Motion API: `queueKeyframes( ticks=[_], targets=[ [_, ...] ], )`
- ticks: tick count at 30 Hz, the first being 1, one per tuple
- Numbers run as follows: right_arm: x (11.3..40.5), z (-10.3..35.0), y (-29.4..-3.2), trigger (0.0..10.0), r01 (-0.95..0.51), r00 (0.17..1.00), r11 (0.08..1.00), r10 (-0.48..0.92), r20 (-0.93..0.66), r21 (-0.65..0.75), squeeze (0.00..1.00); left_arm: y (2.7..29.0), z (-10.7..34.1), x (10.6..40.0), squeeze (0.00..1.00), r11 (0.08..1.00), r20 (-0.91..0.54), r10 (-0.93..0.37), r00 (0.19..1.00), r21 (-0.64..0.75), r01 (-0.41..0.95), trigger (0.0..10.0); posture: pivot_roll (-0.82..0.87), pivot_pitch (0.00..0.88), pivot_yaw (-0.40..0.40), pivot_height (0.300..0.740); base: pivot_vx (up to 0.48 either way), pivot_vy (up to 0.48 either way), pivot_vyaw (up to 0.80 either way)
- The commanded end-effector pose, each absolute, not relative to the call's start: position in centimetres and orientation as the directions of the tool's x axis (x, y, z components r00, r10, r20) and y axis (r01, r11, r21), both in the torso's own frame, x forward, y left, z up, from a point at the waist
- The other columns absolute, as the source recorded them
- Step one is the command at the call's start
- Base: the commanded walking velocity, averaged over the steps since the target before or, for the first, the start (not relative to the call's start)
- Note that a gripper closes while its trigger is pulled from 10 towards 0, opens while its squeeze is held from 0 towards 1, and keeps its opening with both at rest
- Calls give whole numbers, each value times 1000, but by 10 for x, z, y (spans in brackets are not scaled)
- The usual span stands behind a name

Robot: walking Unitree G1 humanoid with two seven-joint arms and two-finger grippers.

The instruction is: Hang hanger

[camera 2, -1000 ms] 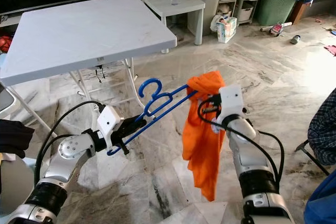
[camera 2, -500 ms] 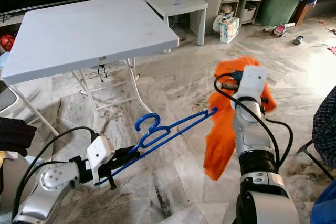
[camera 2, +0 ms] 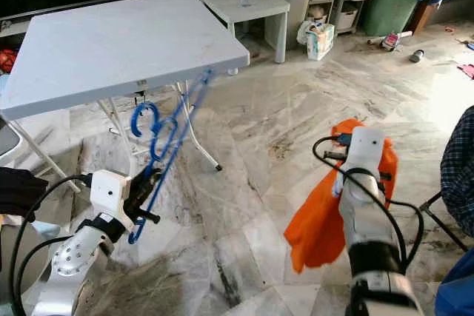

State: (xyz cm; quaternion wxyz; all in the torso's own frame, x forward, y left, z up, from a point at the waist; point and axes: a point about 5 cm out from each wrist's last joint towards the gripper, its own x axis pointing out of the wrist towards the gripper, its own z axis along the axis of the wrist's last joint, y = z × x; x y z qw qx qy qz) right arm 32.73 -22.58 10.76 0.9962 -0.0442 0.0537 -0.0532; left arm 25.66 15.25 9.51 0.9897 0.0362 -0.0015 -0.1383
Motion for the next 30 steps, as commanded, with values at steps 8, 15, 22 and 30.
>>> queueKeyframes(
  ticks=[8,15,22,30],
  targets=[
    [313,153,-199,4588,-83,986,991,96,134,-101,0,161,117,258,0,993,17,-113,993,22,112,10000,-48,0,12,740,0,0,0],
    [307,155,-183,10000,-172,975,981,183,125,-92,0,162,117,256,0,998,-1,-60,998,-16,60,10000,-41,0,10,740,0,0,0],
    [306,164,-162,10000,-266,948,956,282,149,-120,0,165,121,258,0,999,-5,-41,999,-15,41,10000,-26,0,1,740,320,0,0],
    [310,167,-156,10000,-279,943,954,294,154,-113,0,163,124,262,0,999,2,-34,999,-34,34,10000,-26,0,-2,740,402,0,430]
  ],
)
